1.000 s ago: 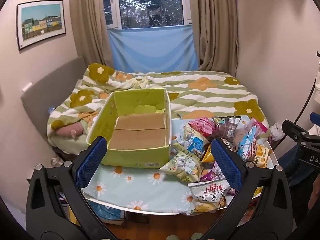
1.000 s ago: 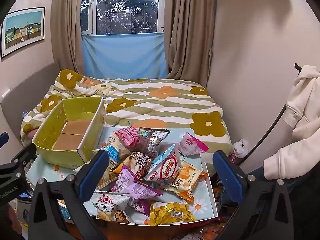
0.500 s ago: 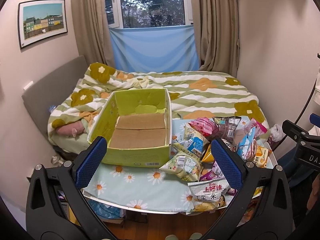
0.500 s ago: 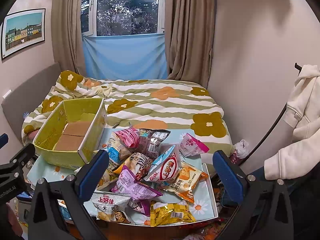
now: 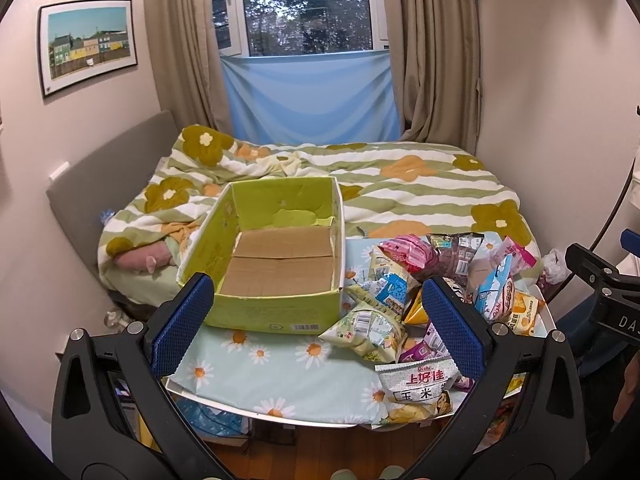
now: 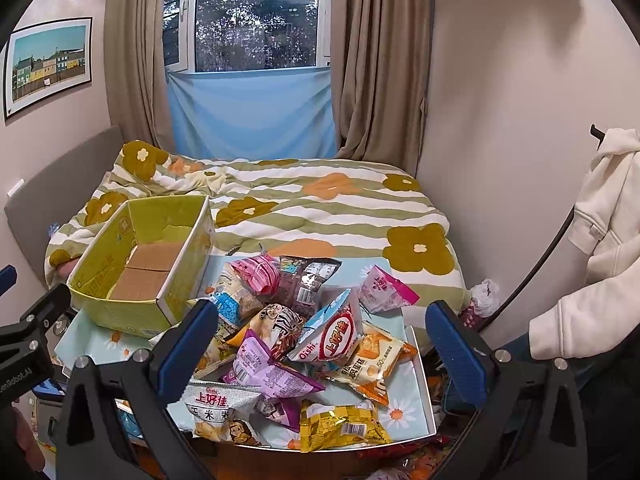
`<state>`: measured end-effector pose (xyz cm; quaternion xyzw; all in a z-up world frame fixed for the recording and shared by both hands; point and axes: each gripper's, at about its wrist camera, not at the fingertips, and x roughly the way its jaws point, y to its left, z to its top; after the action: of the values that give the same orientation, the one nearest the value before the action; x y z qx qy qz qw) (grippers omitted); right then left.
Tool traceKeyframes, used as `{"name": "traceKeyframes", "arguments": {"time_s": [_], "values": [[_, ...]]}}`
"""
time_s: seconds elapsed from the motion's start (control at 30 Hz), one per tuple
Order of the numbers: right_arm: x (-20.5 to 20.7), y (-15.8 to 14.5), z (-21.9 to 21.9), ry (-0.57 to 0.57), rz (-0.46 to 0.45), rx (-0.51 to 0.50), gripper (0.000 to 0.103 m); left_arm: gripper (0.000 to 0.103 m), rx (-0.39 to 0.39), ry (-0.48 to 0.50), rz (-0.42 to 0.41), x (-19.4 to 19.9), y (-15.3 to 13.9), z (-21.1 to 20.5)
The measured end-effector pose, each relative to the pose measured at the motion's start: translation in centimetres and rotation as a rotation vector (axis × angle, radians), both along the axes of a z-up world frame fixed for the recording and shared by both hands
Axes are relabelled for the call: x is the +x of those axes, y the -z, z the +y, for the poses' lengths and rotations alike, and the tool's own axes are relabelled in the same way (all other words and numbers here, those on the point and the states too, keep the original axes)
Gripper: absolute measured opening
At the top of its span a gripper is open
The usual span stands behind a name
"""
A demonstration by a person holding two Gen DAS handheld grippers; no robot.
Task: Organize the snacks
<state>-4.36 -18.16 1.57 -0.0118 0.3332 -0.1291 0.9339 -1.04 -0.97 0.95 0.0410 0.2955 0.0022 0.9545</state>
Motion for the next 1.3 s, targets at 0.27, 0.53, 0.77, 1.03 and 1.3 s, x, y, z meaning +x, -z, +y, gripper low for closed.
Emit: {"name": "traceKeyframes", "arguments": {"time_s": [0.27,0.53,0.77,1.03,1.3], "values": [[0.1,0.3,-0.1,0.002,-0.002,0.004,0.103,0.103,-0.007,0.000,0.009,0.3,0.1,-0.2],[0.0,0.1,0.2,-0.001,0.005,0.005,0.103,0.103,-0.014,0.001,0.026,0.7,0.4,-0.2],[-0.2,0.9,0.0,-0.005,0.004,0.005,0.103,0.103,-0.019,0.003,0.031,0.8,0.6,-0.1],[-0.2,0.9,0.0,-0.004,0.004,0.005,0.103,0.103,-0.021,0.006,0.032,0.8,0.6,-0.2],[-0.3,0.9,-0.3,-0.004,0.003,0.008,0.103,0.103,-0.020,0.015,0.035,1.0,0.6,-0.4]]}}
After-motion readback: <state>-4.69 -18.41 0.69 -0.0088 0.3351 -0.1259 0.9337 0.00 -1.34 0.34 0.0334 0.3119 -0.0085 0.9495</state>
